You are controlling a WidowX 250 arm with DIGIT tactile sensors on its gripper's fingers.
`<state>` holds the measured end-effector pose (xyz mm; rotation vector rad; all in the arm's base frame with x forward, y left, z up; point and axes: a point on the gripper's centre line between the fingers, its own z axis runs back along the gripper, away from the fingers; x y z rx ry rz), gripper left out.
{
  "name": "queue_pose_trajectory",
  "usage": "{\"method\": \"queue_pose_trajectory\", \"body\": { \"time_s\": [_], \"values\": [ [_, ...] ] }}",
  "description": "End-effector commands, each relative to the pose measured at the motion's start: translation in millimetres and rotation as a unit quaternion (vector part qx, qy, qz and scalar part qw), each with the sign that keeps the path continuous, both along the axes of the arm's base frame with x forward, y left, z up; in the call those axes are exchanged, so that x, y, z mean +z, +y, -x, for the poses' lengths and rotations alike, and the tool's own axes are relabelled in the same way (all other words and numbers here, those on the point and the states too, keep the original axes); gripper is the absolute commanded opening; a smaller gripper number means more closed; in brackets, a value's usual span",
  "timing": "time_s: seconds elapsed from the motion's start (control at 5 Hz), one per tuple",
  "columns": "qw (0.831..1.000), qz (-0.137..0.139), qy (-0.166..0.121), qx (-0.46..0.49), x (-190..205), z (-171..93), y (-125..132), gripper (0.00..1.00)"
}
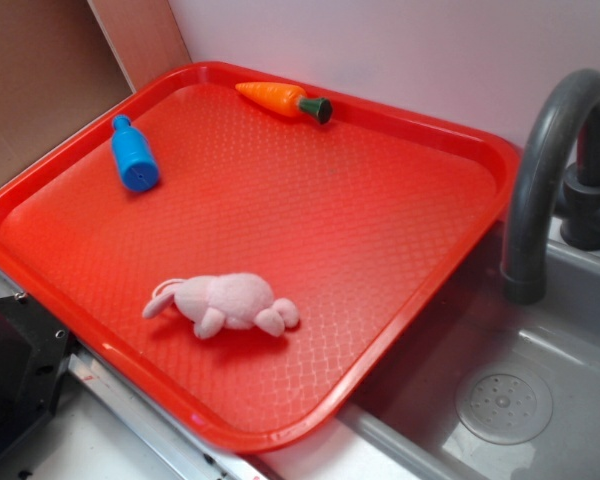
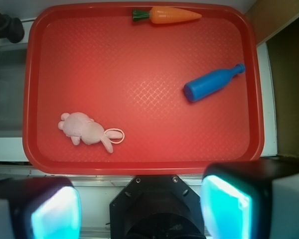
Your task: Grab the blue bottle.
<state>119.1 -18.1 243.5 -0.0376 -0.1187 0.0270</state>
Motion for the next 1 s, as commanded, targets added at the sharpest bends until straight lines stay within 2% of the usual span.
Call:
{"method": "queue_pose_trajectory", "body": {
  "time_s": [0.0, 0.2, 0.4, 0.6, 0.8],
  "values": [
    [1.0, 0.0, 0.0, 0.0, 0, 0, 0, 1.0],
    [0.992, 0.008, 0.0, 0.125, -11, -16, 22, 1.0],
    [0.969, 0.017, 0.008, 0.248, -21, -34, 37, 1.0],
    [0.93, 0.004, 0.003, 0.366, -36, -43, 58, 1.0],
    [0.877, -0.004, -0.024, 0.48, -59, -56, 85, 1.0]
  ]
}}
